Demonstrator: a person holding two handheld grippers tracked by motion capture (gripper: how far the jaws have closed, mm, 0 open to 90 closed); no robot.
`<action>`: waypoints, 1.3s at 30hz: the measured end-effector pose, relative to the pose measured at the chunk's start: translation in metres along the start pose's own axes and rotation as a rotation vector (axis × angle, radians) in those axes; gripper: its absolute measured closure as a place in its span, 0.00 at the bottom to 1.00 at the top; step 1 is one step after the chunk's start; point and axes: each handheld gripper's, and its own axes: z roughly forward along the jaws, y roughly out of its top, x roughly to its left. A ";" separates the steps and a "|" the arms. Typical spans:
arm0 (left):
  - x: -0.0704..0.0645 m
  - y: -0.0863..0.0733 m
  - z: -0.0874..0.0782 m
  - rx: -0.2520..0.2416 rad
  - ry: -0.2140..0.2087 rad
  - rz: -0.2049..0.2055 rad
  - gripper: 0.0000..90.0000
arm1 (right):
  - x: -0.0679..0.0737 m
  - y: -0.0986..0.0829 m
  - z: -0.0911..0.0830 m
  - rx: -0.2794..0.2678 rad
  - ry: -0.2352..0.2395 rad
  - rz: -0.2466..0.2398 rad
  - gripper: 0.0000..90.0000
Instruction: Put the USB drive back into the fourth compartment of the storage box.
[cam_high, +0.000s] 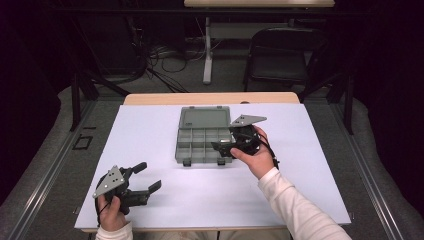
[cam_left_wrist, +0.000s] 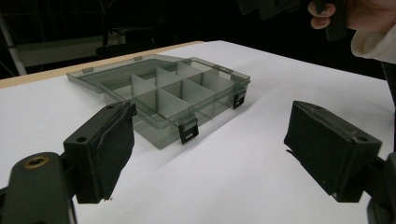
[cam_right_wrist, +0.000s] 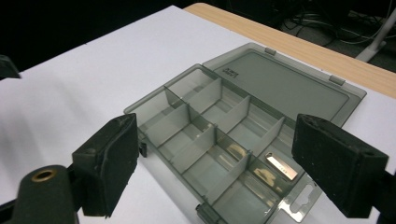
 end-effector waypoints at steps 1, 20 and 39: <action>0.000 0.000 0.000 0.000 0.000 0.001 0.17 | 0.001 0.000 -0.002 0.000 0.007 -0.002 0.16; -0.001 0.000 0.001 0.004 -0.002 0.001 0.17 | 0.012 -0.019 -0.044 -0.068 0.026 0.003 0.12; -0.001 -0.001 0.003 0.012 -0.005 0.005 0.17 | 0.000 -0.071 -0.083 -0.086 -0.070 0.049 0.10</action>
